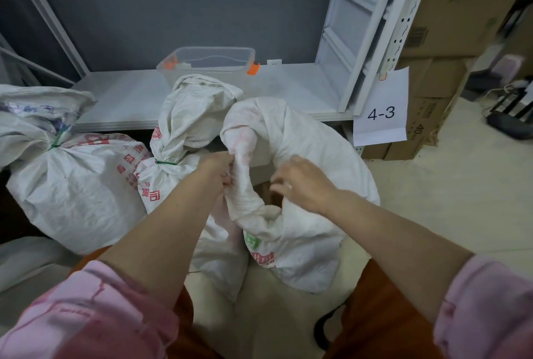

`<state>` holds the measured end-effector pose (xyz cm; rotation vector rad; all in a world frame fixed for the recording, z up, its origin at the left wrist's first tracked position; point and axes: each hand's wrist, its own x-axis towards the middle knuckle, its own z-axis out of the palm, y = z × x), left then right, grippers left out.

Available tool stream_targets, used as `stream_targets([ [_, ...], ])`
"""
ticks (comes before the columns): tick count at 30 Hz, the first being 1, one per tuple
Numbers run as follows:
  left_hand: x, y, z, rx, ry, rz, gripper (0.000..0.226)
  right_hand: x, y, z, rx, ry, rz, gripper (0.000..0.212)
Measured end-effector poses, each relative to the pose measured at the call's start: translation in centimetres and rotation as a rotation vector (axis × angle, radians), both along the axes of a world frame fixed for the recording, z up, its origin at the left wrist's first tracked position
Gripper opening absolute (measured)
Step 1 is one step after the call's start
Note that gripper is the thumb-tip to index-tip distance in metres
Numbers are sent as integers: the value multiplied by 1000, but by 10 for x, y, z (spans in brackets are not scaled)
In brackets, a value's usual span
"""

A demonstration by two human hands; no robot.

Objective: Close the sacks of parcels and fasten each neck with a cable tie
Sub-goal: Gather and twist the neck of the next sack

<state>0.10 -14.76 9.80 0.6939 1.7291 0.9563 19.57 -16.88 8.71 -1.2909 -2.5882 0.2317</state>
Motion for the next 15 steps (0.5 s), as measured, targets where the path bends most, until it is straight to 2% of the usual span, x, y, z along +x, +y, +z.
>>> stream_targets([
  [4,-1,-11,6,21,135,-163,37,-11,29,29,171,77,-235,25],
  [9,-13,-15,14,59,367,-425,34,-23,59,43,151,60,-452,61],
  [12,-20,-14,15,45,427,-507,30,-25,73,42,76,5,-467,52],
  [15,-25,-13,14,12,401,-562,30,-22,81,37,-6,-37,-450,27],
])
